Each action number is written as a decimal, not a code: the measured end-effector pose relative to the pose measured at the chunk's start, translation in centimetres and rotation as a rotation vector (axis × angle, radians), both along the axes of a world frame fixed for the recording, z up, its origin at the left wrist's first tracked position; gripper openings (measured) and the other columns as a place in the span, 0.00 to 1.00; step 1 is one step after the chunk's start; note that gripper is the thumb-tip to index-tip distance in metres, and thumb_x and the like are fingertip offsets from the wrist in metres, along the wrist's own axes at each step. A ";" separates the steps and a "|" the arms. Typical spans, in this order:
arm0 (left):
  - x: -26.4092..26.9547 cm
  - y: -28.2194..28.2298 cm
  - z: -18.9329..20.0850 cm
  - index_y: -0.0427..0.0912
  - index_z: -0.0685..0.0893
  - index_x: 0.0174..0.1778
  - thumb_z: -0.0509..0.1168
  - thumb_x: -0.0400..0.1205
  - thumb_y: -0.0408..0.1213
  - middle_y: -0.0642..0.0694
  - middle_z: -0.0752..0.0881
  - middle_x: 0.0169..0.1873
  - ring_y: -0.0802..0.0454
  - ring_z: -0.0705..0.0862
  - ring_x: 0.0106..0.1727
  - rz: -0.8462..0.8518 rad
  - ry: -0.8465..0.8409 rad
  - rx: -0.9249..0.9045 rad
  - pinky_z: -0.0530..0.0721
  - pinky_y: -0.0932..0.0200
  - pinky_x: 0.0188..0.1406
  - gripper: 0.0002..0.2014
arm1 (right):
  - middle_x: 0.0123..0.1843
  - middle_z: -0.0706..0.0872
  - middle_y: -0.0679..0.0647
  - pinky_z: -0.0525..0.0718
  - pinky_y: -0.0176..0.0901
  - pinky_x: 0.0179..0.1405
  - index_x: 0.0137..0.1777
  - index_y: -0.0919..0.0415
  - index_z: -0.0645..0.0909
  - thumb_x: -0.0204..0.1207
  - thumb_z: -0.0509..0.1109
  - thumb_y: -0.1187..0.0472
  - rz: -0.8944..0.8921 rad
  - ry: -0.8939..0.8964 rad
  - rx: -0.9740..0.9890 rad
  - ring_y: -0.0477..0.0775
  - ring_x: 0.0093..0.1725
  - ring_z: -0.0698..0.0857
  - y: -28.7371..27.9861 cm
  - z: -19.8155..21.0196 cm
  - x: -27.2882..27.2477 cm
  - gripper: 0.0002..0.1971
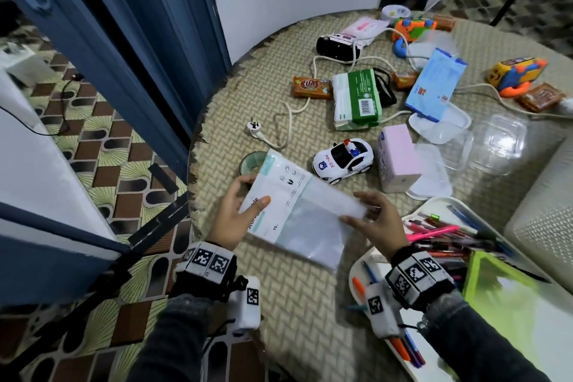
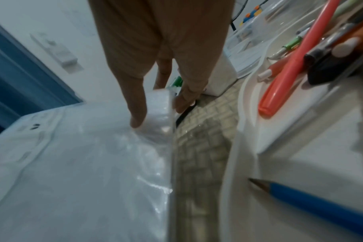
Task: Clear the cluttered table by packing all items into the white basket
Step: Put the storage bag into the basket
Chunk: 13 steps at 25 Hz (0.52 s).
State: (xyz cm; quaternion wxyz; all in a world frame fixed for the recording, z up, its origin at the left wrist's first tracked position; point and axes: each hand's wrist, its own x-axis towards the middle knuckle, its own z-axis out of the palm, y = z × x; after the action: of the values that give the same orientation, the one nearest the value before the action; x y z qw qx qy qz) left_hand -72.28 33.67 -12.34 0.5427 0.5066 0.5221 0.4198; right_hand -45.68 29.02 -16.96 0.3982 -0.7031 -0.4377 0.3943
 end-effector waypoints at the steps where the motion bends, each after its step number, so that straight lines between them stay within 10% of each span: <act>1: 0.1 0.1 1.0 0.48 0.77 0.56 0.69 0.77 0.24 0.44 0.87 0.52 0.55 0.88 0.44 0.006 -0.034 0.016 0.88 0.60 0.39 0.17 | 0.53 0.84 0.55 0.84 0.30 0.40 0.62 0.61 0.80 0.61 0.84 0.67 -0.056 0.101 0.010 0.52 0.49 0.84 0.0 1.0 0.1 0.28; 6: 2.0 -0.1 4.4 0.49 0.76 0.55 0.67 0.78 0.24 0.42 0.89 0.51 0.51 0.89 0.45 0.042 -0.219 0.037 0.89 0.55 0.40 0.17 | 0.57 0.85 0.67 0.87 0.54 0.47 0.73 0.55 0.71 0.65 0.81 0.66 -0.163 0.532 -0.018 0.59 0.53 0.87 -0.8 3.6 -0.1 0.36; 13: 4.3 -1.1 5.8 0.45 0.74 0.60 0.68 0.78 0.27 0.39 0.87 0.56 0.48 0.90 0.45 0.014 -0.233 -0.009 0.90 0.51 0.38 0.17 | 0.54 0.88 0.64 0.86 0.41 0.37 0.66 0.58 0.76 0.68 0.78 0.70 -0.236 0.562 0.184 0.60 0.53 0.88 -5.2 6.4 1.6 0.26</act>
State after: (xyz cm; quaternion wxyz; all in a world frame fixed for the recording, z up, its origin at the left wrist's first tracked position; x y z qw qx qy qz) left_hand -67.94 32.52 -6.54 0.5989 0.4483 0.4611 0.4772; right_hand -44.09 23.82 -10.54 0.6084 -0.5736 -0.2596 0.4831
